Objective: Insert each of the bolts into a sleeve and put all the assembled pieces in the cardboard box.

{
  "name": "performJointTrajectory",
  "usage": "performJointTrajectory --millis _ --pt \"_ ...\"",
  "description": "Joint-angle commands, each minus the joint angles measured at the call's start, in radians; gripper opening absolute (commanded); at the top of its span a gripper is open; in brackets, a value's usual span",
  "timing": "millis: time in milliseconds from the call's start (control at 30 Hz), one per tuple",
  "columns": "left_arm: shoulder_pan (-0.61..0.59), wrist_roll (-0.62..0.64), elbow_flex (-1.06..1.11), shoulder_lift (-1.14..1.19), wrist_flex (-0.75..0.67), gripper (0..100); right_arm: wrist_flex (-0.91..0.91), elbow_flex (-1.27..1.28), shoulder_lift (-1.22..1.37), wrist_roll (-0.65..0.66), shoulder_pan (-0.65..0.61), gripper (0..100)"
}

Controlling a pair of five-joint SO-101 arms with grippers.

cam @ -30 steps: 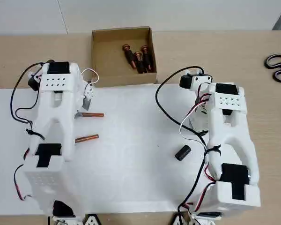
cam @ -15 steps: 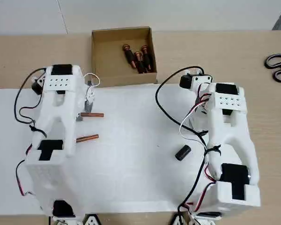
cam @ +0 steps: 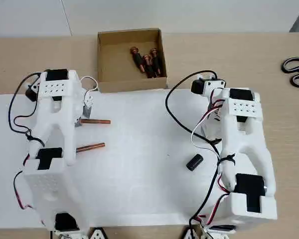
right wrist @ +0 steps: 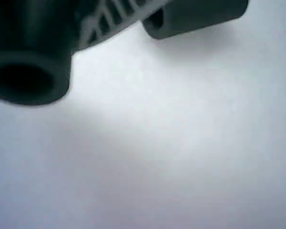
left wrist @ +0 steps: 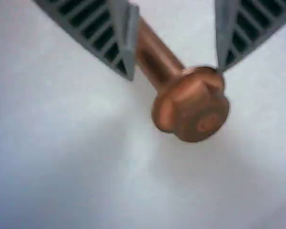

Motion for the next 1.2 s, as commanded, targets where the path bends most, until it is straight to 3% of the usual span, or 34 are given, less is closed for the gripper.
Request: performJointTrajectory --millis 0,800,1000,1167 --pt "0.002 -0.006 -0.002 -0.006 -0.038 11 -0.015 -0.005 -0.042 -0.006 -0.010 0.9" --pt "0.003 -0.006 -0.018 0.160 -0.060 11 -0.050 0.075 -0.050 -0.005 -0.010 1.0" --pt "0.028 -0.006 -0.059 0.161 -0.018 0 -0.050 0.074 -0.050 -0.003 -0.012 1.0" --pt "0.074 -0.006 -0.064 0.169 -0.023 1 -0.050 0.072 -0.050 -0.003 -0.012 1.0"
